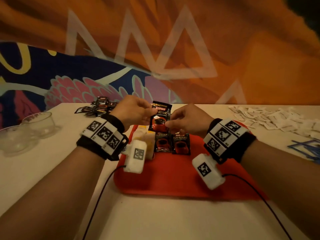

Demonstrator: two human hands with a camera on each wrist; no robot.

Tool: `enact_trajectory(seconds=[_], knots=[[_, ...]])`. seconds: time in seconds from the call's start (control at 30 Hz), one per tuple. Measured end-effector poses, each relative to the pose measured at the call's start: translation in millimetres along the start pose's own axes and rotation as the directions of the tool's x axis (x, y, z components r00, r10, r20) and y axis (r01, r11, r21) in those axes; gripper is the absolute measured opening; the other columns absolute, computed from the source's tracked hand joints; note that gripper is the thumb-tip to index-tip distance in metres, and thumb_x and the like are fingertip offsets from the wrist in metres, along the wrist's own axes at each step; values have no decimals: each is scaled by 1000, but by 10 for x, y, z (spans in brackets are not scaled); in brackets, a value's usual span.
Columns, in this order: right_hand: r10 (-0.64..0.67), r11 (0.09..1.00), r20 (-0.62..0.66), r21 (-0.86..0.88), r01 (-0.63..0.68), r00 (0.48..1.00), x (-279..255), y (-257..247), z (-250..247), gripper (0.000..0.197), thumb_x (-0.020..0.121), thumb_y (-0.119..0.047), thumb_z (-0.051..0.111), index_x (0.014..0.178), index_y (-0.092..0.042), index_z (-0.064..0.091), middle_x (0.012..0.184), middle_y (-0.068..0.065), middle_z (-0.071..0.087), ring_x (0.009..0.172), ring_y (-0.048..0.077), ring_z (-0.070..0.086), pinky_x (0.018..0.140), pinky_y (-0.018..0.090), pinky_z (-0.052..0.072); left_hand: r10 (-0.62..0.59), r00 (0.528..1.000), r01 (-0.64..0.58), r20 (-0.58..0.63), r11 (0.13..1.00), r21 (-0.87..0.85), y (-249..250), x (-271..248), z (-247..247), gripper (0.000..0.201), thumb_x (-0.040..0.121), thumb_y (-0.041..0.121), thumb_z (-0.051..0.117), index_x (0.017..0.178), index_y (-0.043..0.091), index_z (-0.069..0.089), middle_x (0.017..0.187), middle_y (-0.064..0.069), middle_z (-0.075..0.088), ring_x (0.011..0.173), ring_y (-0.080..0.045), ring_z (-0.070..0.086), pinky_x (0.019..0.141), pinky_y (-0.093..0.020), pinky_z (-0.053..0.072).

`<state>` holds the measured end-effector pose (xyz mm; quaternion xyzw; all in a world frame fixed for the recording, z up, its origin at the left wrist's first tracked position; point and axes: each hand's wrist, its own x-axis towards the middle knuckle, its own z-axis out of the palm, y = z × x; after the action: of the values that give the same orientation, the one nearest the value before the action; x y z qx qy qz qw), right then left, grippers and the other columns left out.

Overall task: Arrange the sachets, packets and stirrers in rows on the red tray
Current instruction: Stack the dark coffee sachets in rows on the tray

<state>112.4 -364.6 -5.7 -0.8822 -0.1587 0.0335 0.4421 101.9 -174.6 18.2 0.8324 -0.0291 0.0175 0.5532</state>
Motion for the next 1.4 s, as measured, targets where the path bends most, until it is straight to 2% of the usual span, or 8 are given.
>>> enact_trajectory(seconds=[0.07,0.17,0.4,0.57,0.7,1.03,1.27,1.4], knots=[[73,997,35,23,-73,997,-32,35,33,16,86,-21,76,72,-17,70,63,-2,71,59,5,66,54,21,46,-53,998,51,20,993,103,-47,-29,36,17,88,14,72,98,1,67,82,-12,70,69,-17,68,63,-24,60],[193,977,91,77,-200,977,-74,69,76,12,86,-15,75,76,-13,68,59,-1,68,68,13,71,53,23,49,-111,994,107,15,981,161,-115,-63,111,21,86,11,76,100,4,63,82,-14,71,64,-17,67,58,-26,60],[344,939,110,-54,-340,933,-121,31,140,14,91,-14,70,97,-1,68,92,13,76,82,19,72,61,26,52,-155,988,157,-20,975,157,-224,-116,9,18,91,4,69,106,6,60,88,-12,71,64,-19,64,58,-30,56],[382,921,138,-139,-364,914,-88,19,226,20,93,-17,66,104,0,70,98,11,76,94,20,73,78,29,55,-180,983,184,-40,974,135,-303,-181,-137,17,91,4,68,106,8,60,95,-14,71,67,-18,63,63,-32,55],[401,910,141,-177,-376,905,-63,24,273,14,93,-16,66,94,-3,71,92,7,76,75,13,71,63,24,52,-188,981,193,-53,974,122,-365,-236,-212,17,90,2,68,103,9,61,88,-11,70,66,-18,63,62,-31,55],[428,887,146,-255,-384,892,-54,-18,332,15,93,-19,68,86,-6,70,82,4,75,67,12,70,55,23,52,-177,984,177,-15,968,178,-432,-275,-199,10,91,3,66,98,9,63,91,-12,71,67,-18,63,58,-29,51],[431,885,153,-263,-384,889,-56,-4,341,16,93,-19,68,94,-3,71,82,4,75,69,13,71,61,23,56,-181,983,178,0,963,205,-418,-265,-172,11,91,1,65,96,11,63,91,-11,71,69,-18,63,58,-29,50],[402,878,57,-307,-367,914,-30,14,242,15,91,-20,70,91,-5,71,85,6,76,80,16,73,81,33,60,-182,983,179,-4,963,201,-426,-260,-178,11,91,1,65,97,11,63,92,-11,71,69,-18,63,59,-29,51]])
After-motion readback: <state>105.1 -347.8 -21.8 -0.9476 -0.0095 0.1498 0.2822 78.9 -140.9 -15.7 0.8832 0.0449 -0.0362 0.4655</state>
